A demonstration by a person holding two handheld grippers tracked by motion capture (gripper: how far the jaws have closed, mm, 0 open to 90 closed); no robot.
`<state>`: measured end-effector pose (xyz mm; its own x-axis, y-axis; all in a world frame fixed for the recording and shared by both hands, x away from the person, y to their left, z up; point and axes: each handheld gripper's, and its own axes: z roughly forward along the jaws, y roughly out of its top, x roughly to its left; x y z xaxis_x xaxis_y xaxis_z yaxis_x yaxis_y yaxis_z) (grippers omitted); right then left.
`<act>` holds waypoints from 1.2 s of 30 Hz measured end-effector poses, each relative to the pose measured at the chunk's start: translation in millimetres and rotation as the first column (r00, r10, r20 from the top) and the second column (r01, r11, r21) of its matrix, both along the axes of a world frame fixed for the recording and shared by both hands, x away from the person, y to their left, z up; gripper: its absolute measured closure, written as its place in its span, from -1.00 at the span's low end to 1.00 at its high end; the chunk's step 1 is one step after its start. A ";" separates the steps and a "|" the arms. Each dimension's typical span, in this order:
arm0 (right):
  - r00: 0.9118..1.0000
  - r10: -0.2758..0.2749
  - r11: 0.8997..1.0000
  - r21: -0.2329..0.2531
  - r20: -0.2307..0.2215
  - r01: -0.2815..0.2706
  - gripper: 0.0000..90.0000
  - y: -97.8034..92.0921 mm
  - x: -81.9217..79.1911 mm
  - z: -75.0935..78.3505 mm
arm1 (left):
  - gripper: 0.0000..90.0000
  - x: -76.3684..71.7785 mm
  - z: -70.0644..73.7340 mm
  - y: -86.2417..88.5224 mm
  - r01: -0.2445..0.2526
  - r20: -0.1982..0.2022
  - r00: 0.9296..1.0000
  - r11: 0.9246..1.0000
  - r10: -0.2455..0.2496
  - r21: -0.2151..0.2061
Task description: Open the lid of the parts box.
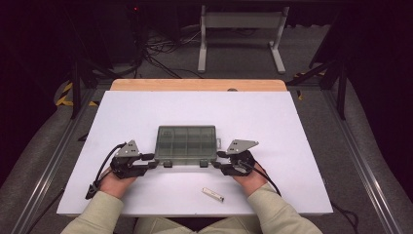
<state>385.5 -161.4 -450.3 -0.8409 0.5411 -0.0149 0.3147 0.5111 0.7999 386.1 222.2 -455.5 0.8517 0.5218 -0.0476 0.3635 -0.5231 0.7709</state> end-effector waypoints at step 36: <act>0.999 0.003 0.997 0.079 0.049 -0.007 0.88 -4.9 -5.9 15.8 | 0.93 -5.5 14.2 4.6 0.012 0.082 0.997 0.997 -0.006 -0.076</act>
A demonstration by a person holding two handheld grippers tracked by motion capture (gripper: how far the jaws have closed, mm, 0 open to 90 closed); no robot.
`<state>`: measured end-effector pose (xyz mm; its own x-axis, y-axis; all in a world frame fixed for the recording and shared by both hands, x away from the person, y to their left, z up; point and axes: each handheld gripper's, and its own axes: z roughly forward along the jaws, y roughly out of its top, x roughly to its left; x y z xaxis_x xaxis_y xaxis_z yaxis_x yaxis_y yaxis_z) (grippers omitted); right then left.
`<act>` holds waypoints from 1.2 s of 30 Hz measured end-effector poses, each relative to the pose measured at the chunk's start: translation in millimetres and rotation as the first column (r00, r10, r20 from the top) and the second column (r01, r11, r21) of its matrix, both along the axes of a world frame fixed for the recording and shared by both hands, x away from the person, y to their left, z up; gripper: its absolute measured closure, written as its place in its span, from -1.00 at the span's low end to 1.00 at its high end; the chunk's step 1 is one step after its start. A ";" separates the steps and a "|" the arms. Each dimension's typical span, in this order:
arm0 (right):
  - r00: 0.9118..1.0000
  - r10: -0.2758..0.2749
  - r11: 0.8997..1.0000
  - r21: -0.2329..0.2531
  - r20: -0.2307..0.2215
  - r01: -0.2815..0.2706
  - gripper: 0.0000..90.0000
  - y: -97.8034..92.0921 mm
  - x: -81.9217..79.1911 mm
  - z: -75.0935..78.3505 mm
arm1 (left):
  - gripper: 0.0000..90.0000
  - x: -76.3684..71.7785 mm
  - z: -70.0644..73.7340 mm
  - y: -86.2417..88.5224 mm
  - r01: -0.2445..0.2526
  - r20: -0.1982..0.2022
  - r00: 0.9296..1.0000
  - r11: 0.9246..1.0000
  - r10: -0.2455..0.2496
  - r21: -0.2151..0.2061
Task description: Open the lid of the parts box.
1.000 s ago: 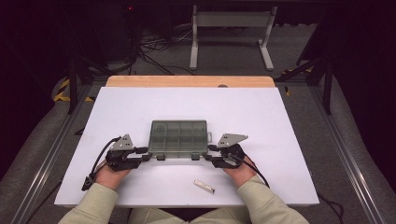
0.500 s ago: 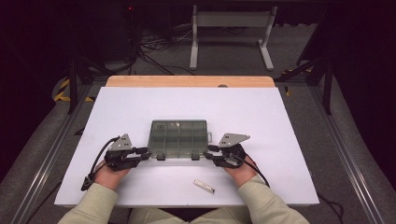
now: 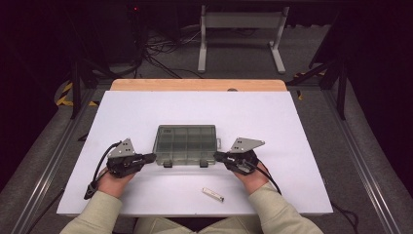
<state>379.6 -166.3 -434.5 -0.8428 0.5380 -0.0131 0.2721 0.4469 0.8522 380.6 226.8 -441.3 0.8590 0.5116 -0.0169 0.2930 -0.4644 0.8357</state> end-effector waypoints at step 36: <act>0.999 -0.016 1.000 0.012 -0.039 0.016 0.67 -4.2 12.3 13.4 | 0.96 7.6 6.6 1.1 -0.029 0.050 0.998 0.990 0.036 -0.140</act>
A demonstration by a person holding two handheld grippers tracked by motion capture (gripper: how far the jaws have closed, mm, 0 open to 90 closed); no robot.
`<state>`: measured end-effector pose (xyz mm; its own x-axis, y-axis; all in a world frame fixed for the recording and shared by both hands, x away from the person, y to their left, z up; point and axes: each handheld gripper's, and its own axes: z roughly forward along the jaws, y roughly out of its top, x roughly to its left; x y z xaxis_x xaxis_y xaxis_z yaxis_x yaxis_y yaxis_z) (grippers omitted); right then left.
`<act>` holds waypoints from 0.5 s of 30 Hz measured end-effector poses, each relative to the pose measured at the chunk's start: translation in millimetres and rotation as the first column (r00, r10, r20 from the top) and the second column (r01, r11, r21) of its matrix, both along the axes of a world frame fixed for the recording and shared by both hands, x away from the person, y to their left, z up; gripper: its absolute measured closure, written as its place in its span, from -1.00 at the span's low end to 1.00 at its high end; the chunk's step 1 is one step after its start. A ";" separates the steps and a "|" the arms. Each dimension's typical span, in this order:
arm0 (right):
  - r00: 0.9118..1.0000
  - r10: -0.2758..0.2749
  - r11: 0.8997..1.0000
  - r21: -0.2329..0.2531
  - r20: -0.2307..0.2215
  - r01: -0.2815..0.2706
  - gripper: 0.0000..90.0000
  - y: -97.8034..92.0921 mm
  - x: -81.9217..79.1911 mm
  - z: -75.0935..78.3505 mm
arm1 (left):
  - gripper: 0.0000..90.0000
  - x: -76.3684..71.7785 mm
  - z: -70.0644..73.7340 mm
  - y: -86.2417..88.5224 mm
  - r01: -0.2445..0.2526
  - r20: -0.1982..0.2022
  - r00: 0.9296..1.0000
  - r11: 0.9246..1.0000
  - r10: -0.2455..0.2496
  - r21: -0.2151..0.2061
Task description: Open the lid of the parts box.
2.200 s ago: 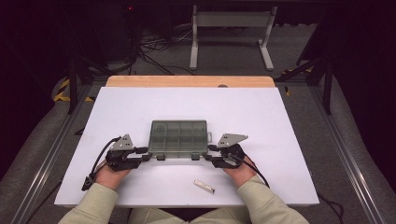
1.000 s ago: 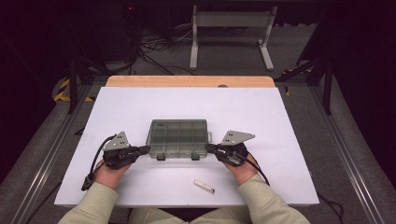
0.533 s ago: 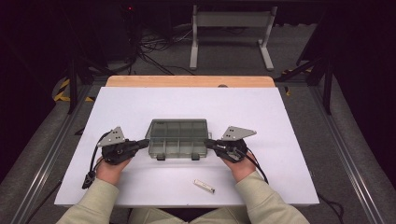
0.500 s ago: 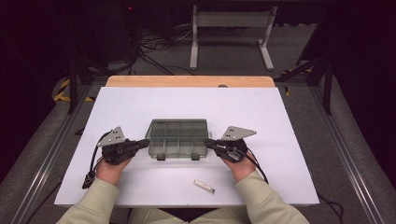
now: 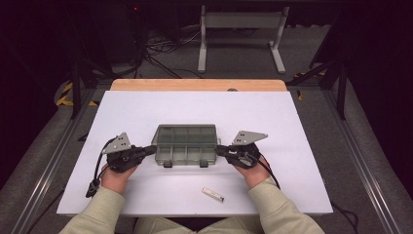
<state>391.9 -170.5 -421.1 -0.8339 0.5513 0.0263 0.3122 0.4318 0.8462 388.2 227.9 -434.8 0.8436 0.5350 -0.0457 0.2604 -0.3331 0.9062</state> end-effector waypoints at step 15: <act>0.999 -0.019 0.994 -0.110 0.036 0.023 -0.37 15.3 13.2 17.0 | 0.80 -1.8 -0.1 -0.6 0.008 0.000 1.000 1.000 -0.008 -0.001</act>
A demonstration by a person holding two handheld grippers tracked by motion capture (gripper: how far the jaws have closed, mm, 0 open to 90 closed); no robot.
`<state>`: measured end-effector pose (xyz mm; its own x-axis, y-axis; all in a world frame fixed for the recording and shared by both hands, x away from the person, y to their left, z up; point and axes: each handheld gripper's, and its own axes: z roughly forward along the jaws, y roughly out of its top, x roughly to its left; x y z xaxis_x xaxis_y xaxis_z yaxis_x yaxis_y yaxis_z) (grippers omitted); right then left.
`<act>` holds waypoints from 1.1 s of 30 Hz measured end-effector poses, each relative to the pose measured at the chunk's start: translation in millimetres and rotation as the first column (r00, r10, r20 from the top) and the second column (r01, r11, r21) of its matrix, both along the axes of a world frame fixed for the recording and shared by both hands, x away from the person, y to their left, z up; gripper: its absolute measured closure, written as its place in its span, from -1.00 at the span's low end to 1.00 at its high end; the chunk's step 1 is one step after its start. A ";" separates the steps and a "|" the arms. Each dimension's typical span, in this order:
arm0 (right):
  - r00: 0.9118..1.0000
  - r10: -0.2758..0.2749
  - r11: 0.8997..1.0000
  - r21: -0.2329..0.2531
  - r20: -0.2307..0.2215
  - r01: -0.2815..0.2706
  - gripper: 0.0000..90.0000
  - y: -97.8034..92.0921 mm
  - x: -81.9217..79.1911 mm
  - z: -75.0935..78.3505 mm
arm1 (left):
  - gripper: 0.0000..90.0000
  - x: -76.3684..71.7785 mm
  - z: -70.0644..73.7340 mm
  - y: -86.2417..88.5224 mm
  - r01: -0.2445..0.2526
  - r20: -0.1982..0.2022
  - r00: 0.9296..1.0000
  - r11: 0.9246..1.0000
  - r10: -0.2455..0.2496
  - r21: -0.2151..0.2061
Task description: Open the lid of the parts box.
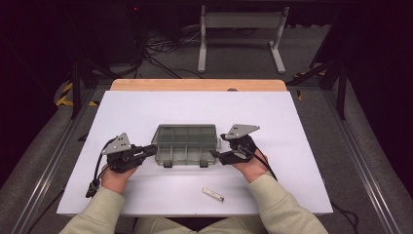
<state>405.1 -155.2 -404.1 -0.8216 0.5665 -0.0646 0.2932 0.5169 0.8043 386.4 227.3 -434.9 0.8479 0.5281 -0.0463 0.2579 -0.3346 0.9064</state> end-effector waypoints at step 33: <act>0.999 0.024 0.996 0.086 0.026 -0.026 -0.22 8.1 26.3 29.7 | -0.31 -19.3 7.4 1.0 0.007 0.043 0.999 0.999 -0.009 0.037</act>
<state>431.4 -147.1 -374.4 -0.8342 0.5503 -0.0371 0.2606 0.4525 0.8528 367.0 228.4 -427.5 0.8530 0.5218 0.0100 0.2157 -0.3700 0.9036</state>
